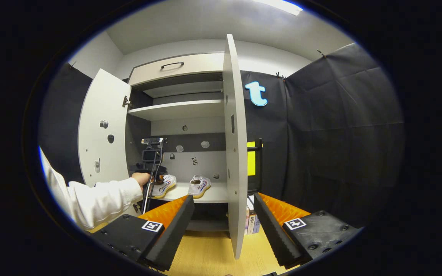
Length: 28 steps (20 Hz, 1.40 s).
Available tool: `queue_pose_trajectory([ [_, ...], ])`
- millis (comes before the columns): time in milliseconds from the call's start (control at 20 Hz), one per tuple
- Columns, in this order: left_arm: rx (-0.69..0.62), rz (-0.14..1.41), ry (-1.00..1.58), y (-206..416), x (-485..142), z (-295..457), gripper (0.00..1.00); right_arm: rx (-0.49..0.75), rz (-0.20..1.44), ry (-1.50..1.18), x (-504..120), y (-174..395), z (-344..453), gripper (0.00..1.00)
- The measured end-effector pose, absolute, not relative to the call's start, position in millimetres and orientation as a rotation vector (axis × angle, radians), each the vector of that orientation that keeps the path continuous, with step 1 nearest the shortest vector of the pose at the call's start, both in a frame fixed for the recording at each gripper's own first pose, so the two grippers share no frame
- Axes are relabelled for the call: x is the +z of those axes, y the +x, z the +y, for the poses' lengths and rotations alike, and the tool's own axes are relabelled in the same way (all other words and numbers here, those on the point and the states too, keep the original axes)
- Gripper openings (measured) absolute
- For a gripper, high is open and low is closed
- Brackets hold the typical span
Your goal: Grab one shoe with the right hand and put it into the shoe cabinet, grab the other shoe with the left hand and put it into the shoe cabinet; then close the right door with the right hand and the left door with the left hand.
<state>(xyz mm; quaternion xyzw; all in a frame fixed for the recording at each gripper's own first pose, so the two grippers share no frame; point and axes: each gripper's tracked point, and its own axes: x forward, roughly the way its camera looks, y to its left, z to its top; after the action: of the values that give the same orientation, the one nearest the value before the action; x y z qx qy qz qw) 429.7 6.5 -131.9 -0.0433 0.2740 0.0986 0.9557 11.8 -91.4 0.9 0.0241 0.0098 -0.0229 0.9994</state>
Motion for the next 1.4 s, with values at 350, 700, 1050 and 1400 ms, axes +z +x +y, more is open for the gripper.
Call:
queue_pose_trajectory([
  [350, 0.223, 0.589, -0.09, 473, -146, -1, 0.05, -0.109, 0.035, 0.043, -3, 1, -114, 0.99],
  [700, 0.264, 0.628, -0.001, 472, -157, 3, 0.19, -0.138, 0.037, 0.055, -3, -10, -128, 0.99],
  [1050, 0.234, 0.535, 0.006, 461, -132, 5, 0.63, -0.113, 0.075, 0.069, -22, -18, -131, 0.99],
  [1400, 0.153, 0.347, 0.075, 430, -79, -13, 0.84, -0.081, 0.088, 0.097, -36, -13, -140, 0.99],
])
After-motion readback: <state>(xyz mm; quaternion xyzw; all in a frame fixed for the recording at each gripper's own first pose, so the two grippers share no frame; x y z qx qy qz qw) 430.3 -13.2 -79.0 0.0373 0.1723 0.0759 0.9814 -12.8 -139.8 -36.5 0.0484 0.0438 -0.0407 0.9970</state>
